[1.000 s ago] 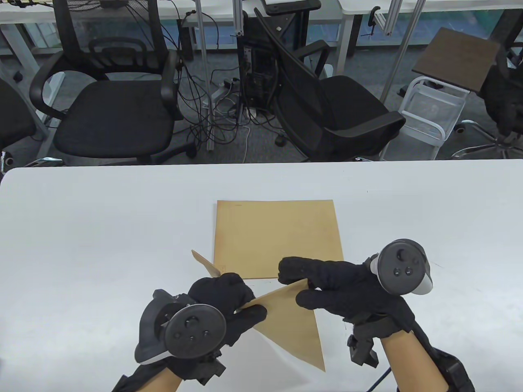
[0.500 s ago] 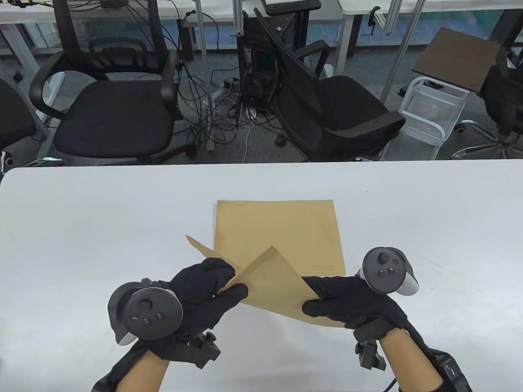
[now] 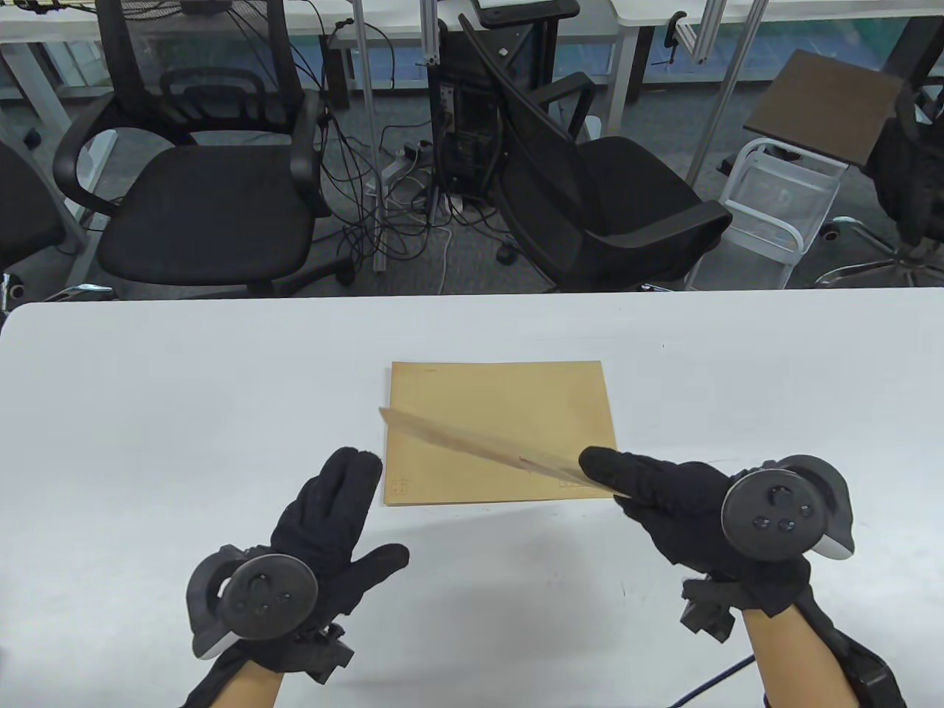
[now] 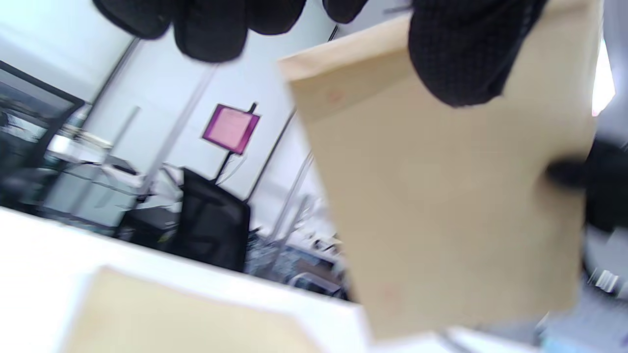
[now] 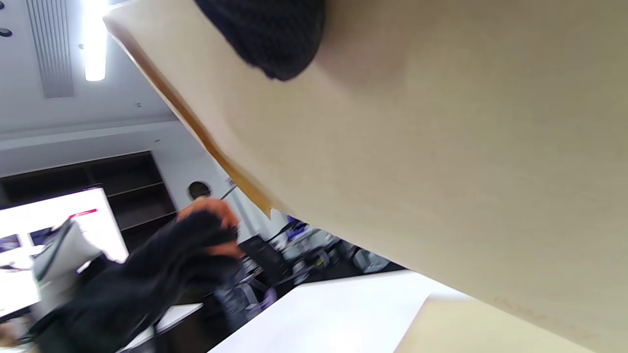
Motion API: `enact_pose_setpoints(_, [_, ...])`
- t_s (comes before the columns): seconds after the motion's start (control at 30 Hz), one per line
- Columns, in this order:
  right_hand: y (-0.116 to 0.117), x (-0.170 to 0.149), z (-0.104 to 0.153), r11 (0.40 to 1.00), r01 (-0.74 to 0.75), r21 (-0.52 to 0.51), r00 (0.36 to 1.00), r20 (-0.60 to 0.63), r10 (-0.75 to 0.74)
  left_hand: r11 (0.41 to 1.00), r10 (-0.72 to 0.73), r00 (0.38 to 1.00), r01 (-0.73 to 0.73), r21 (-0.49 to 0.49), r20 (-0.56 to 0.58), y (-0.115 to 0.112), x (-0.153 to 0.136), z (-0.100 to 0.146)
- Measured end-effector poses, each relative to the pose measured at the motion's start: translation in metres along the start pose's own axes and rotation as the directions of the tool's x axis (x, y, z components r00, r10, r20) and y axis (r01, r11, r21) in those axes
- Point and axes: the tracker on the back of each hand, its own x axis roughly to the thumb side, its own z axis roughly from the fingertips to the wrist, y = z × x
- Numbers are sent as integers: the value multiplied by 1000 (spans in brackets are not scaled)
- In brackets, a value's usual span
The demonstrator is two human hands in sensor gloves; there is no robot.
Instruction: Stuff flat paper into A4 envelope
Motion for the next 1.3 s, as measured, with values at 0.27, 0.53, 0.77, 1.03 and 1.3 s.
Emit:
enact_pose_setpoints(0.27, [42, -22, -26, 937, -307, -167, 952, -63, 300, 968, -78, 994, 56, -245, -80, -60, -12, 10])
enact_pose_setpoints(0.53, [115, -48, -60, 866, -498, -48, 867, -40, 497, 952, -27, 990, -17, -306, -138, -80, -24, 16])
enact_pose_setpoints(0.77, [175, -63, -83, 834, -545, 81, 836, -14, 548, 939, -39, 991, -9, -345, -132, -90, -25, 16])
enact_pose_setpoints(1.03, [222, -77, -95, 778, -585, 230, 800, 7, 600, 930, -21, 989, -35, -365, -148, -93, -27, 17])
enact_pose_setpoints(1.3, [259, -95, -90, 759, -428, 491, 861, -33, 507, 911, -22, 990, -36, -411, -137, -101, -27, 16])
